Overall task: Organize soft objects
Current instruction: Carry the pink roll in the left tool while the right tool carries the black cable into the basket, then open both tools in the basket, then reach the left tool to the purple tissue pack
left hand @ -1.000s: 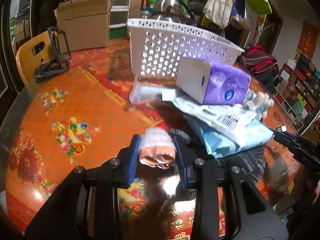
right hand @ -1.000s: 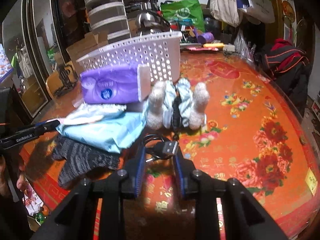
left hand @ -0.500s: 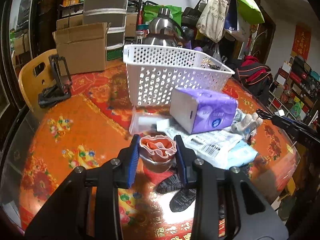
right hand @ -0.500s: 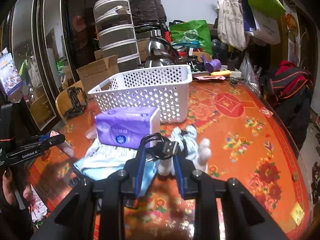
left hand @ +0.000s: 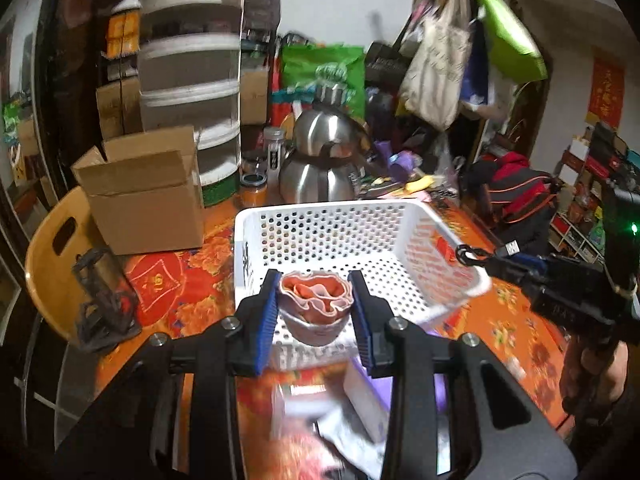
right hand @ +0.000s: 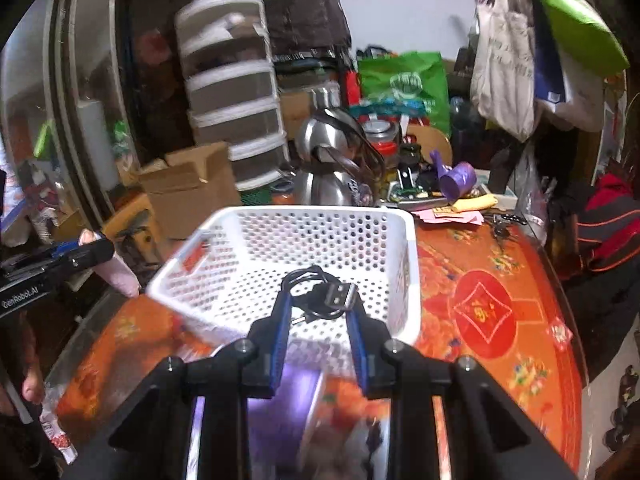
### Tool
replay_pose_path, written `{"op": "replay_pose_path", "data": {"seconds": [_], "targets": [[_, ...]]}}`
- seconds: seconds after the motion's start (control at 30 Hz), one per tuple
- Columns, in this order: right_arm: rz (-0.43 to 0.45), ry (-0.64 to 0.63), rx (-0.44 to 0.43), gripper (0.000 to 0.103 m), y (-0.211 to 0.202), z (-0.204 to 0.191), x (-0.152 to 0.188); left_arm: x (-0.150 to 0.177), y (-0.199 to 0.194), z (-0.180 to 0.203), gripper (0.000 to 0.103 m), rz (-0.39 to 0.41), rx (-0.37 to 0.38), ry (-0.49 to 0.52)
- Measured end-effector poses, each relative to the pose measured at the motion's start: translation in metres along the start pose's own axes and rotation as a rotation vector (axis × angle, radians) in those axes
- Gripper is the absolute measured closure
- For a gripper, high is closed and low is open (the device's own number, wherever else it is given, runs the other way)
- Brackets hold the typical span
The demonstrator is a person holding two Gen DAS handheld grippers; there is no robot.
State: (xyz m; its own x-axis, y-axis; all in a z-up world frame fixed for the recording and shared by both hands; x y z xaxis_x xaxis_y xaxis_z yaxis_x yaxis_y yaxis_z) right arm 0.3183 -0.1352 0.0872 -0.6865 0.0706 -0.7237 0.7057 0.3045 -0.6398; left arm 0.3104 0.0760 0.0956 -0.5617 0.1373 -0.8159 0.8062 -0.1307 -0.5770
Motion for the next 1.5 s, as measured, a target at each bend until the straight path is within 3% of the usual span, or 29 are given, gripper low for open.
{"op": "replay_pose_path", "data": {"seconds": [0.13, 0.27, 0.5, 0.6, 0.73, 0.83, 1.0, 1.27, 1.4, 1.5], "targets": [[-0.107, 0.011, 0.062, 0.077, 0.060, 0.010, -0.015, -0.018, 0.080, -0.016, 0.072, -0.135, 0.017, -0.040], [-0.215, 0.002, 0.120, 0.077, 0.106, 0.018, -0.012, -0.009, 0.145, -0.017, 0.072, -0.272, 0.011, -0.045], [-0.293, -0.070, 0.194, 0.077, 0.138, 0.010, -0.001, 0.003, 0.199, -0.011, 0.071, -0.369, -0.007, -0.053], [-0.307, -0.053, 0.173, 0.077, 0.139, 0.007, 0.000, 0.005, 0.199, -0.007, 0.066, -0.367, -0.043, -0.032], [-0.262, -0.026, 0.161, 0.069, 0.126, 0.009, -0.010, 0.001, 0.187, -0.010, 0.031, -0.325, -0.052, -0.033], [-0.196, -0.019, 0.139, 0.038, 0.107, 0.007, -0.021, -0.008, 0.166, -0.011, 0.026, -0.269, -0.054, -0.030], [-0.096, 0.022, 0.114, 0.026, 0.067, 0.014, -0.037, -0.021, 0.126, -0.014, 0.001, -0.185, -0.059, -0.032], [-0.078, 0.004, 0.124, 0.025, 0.043, 0.016, -0.030, -0.014, 0.096, -0.011, 0.000, -0.175, -0.074, -0.005], [-0.039, -0.001, 0.087, 0.025, 0.002, 0.016, 0.008, 0.014, 0.053, -0.001, 0.000, -0.146, -0.059, 0.013], [0.003, -0.010, 0.074, 0.022, -0.032, 0.020, 0.058, 0.064, 0.003, 0.010, 0.000, -0.090, -0.071, 0.019]]}}
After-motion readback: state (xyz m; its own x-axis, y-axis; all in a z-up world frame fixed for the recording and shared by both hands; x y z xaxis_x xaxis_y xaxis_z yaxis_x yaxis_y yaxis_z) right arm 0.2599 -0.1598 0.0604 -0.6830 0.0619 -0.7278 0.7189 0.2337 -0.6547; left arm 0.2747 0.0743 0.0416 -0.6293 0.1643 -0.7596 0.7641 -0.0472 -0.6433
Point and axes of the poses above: each gripper's, at about its wrist camera, not at the fingertips, and y roughly the way its jaws point, z to its right, x to its underside, the point moved 2 cm from there along y, roughly the way its jaws point, and after that the axes turned 11 degrees about y, right-handed, at the moved point
